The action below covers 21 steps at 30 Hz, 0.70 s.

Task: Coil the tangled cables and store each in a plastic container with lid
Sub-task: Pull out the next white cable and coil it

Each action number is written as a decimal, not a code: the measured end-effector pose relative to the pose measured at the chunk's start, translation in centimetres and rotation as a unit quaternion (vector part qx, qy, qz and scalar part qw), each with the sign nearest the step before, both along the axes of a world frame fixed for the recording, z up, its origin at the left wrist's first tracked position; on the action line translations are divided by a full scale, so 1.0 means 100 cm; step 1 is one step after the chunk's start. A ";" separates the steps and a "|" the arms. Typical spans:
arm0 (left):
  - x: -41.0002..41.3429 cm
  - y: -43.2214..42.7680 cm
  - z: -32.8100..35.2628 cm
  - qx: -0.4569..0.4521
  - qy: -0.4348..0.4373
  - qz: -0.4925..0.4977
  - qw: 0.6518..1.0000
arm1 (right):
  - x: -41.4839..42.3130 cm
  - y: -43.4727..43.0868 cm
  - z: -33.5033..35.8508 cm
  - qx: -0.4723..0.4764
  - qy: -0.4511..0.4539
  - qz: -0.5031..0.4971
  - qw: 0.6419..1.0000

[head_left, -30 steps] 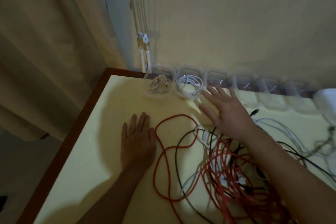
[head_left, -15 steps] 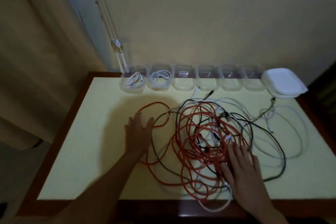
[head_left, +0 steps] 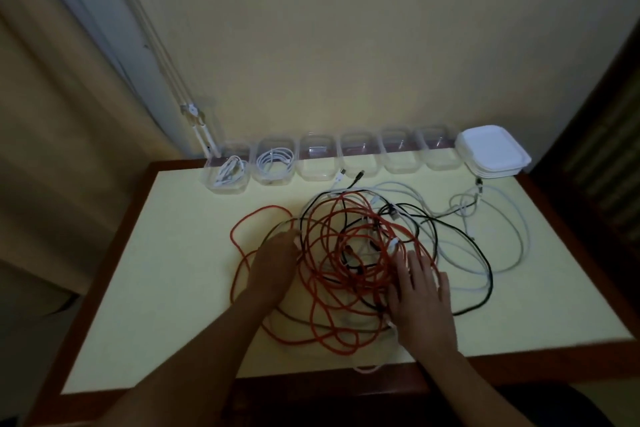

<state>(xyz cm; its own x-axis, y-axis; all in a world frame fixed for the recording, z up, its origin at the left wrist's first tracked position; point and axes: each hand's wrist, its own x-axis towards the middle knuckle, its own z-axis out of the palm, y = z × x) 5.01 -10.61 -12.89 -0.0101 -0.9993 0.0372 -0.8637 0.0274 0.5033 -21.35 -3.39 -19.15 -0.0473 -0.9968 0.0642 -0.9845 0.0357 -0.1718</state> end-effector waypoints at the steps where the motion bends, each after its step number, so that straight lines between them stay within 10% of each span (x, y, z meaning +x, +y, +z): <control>1: 0.003 -0.002 0.002 -0.015 -0.004 0.001 1.000 | 0.000 -0.003 0.000 -0.001 -0.001 -0.005 1.000; 9: 0.017 -0.020 0.061 -0.116 0.044 0.028 0.992 | 0.003 -0.020 0.002 0.005 -0.034 -0.025 0.999; 21: -0.018 -0.010 0.244 -0.269 0.214 0.019 0.939 | 0.048 -0.032 0.132 -0.116 -0.402 0.011 0.908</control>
